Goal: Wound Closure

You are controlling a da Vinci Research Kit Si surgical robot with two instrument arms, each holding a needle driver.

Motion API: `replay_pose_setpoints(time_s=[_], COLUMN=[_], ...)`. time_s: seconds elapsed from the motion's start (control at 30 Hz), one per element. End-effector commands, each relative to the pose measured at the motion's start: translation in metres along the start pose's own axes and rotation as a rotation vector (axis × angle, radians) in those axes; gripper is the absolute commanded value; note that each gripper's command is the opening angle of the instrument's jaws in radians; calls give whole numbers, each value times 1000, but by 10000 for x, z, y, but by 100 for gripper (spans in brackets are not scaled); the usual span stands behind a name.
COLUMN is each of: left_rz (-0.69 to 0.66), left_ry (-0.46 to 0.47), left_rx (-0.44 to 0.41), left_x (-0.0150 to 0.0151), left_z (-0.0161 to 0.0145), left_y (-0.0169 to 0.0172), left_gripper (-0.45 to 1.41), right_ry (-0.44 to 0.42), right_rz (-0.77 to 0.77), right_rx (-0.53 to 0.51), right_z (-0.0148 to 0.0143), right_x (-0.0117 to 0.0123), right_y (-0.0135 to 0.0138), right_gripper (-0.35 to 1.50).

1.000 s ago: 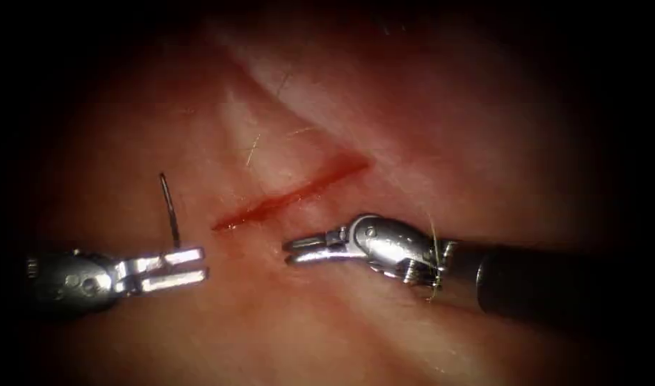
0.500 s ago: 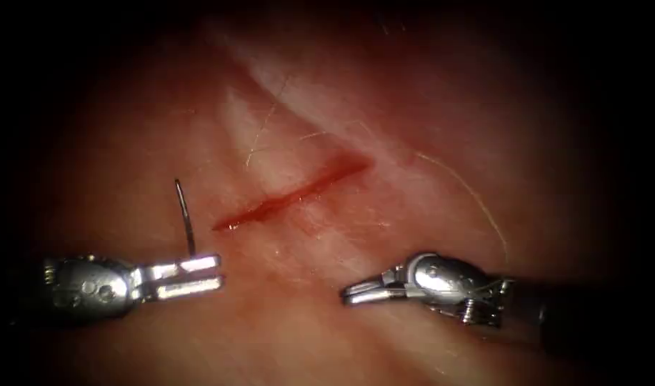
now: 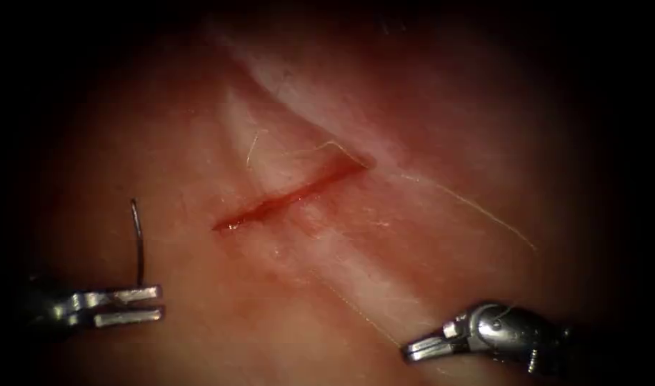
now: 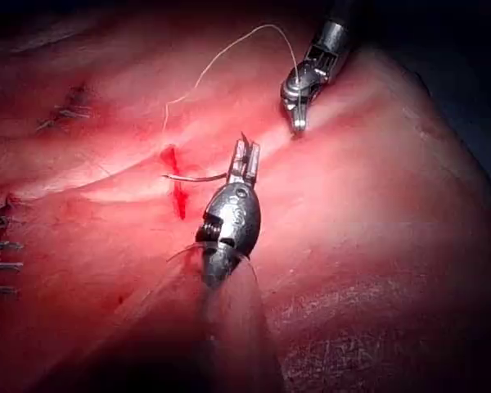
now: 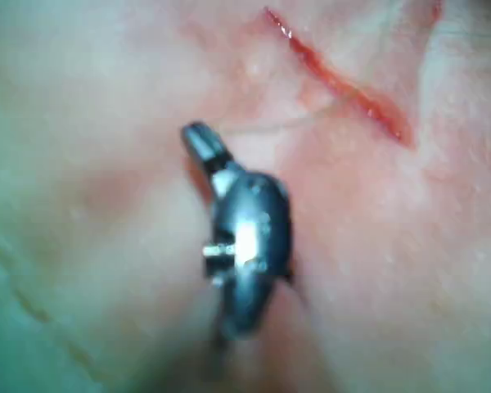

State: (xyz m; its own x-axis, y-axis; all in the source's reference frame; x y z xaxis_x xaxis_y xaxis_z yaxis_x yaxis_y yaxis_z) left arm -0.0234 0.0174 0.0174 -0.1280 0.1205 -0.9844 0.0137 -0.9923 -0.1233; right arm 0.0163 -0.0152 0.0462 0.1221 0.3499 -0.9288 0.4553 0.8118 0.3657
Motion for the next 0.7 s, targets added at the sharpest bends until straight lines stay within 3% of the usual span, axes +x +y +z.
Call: replay_pose_setpoints(time_s=[0.03,0.23,0.3,0.33,0.4,0.47,0.7], left_rz=[1,3,-3,-3,-2,-1,-4], left_ry=[7,12,8,8,6,4,3], left_rx=[-7,-12,-6,-5,0,6,10], left_x=[-4,-6,-7,-8,-9,-11,-17], left_z=[7,12,16,18,25,36,48], left_y=[0,-4,-5,-6,-6,-7,-9], left_gripper=[-45,-45,-45,-45,-45,-45,-45], right_ry=[-21,-52,-41,-15,27,16,-23], right_rz=[-3,5,9,16,31,40,45], right_rx=[24,102,62,3,-106,-288,-424], right_z=[7,8,5,0,-12,-38,-92], right_x=[-7,-8,-3,1,5,8,0], right_y=[-1,-23,-20,-13,-1,15,26], right_gripper=[-35,-35,-35,-6,89,140,143])
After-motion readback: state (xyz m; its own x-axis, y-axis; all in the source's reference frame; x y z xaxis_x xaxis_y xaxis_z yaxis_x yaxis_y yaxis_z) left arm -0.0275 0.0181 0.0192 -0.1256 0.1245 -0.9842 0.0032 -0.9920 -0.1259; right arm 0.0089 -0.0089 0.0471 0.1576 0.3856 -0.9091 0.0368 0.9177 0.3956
